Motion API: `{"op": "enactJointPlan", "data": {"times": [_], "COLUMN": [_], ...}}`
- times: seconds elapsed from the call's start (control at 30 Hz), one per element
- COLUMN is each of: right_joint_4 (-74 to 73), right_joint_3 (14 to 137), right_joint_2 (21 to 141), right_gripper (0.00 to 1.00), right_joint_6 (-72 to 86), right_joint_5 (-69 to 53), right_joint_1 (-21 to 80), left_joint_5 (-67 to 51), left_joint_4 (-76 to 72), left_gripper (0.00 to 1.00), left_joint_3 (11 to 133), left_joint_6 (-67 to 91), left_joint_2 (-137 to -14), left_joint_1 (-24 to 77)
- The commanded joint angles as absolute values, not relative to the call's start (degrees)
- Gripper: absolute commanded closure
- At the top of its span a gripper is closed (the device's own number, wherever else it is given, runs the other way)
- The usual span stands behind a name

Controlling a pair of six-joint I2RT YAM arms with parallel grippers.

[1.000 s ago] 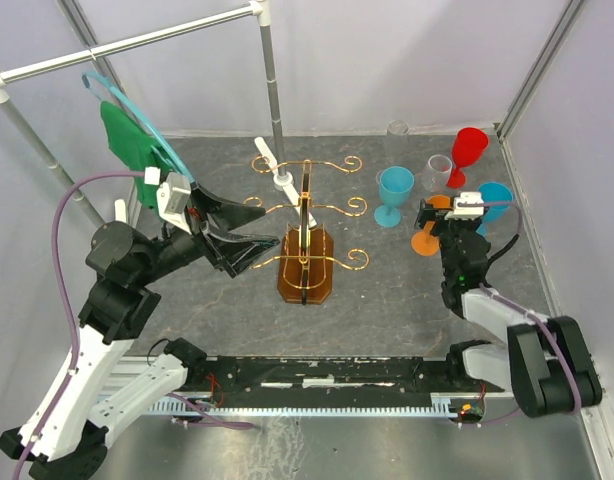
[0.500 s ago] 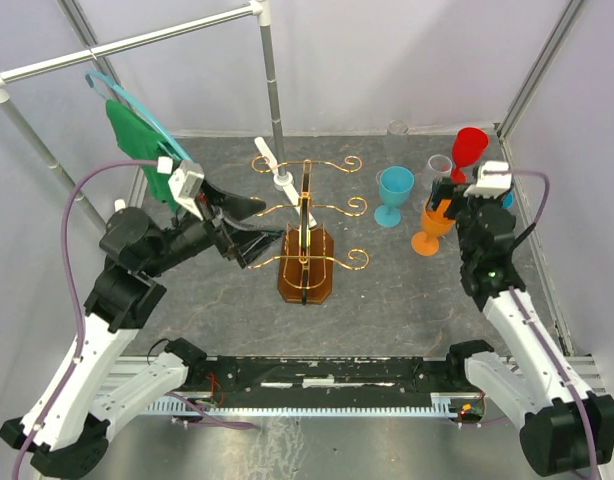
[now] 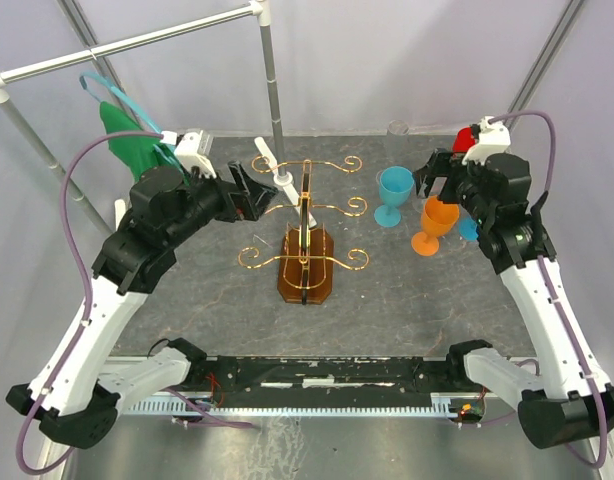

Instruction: Take the wine glass off the wine glass rack

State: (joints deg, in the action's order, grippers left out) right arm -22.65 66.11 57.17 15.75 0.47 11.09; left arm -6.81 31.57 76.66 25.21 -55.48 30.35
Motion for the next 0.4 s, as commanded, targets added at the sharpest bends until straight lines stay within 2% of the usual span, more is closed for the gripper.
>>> {"op": "enactJointPlan", "data": {"times": [0.0,0.2,0.37], "right_joint_4": [-27.75,-32.38,-33.54], "right_joint_3": [71.52,75.85,76.85], "right_joint_2": [59.54,62.32,61.70], "right_gripper": [0.00,0.00,0.00], "right_joint_6": [19.38,19.98,18.56], "right_joint_5": [-7.13,-8.17,-6.77], "right_joint_1": [11.59,12.41,12.74], "left_joint_5": [8.95,13.78,13.88], "left_joint_4": [37.04,43.30,41.61], "left_gripper": [0.01,0.01,0.01], "left_joint_3": [79.77,84.16,82.14], "left_joint_6": [27.46,25.58,25.57], "left_joint_2": [-56.20,-62.64,-62.07], "left_joint_1": [30.43,30.42,30.44]}}
